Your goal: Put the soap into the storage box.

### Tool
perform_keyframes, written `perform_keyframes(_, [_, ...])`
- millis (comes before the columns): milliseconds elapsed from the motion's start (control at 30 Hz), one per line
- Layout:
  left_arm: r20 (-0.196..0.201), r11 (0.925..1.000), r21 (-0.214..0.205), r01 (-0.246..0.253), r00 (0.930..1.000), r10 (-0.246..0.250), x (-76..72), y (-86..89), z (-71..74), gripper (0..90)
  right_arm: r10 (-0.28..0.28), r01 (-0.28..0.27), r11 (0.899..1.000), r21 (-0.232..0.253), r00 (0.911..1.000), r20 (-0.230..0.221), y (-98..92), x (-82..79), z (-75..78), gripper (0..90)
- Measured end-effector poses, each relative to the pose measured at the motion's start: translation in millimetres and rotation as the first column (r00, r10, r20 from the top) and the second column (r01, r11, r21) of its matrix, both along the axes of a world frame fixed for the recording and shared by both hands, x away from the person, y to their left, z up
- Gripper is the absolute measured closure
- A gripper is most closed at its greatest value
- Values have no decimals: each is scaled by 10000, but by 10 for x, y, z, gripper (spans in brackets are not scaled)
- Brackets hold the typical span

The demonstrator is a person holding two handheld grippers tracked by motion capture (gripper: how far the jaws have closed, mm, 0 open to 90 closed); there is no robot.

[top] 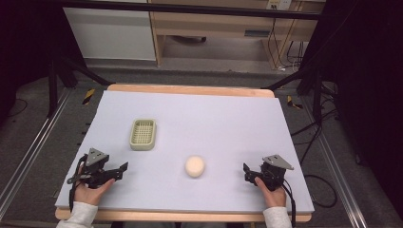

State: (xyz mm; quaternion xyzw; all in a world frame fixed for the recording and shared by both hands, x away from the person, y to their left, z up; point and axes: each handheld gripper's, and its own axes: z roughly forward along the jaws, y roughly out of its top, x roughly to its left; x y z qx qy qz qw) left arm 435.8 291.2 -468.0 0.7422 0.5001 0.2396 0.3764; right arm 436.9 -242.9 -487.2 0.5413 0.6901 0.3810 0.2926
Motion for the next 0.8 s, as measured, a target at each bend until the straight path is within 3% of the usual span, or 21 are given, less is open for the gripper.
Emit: perform_keyframes(800, [126,9982,-154,579,9983,-577,-49,-190,30,242,75,-75,9999,-84,10000,-61,15,4,-3,40])
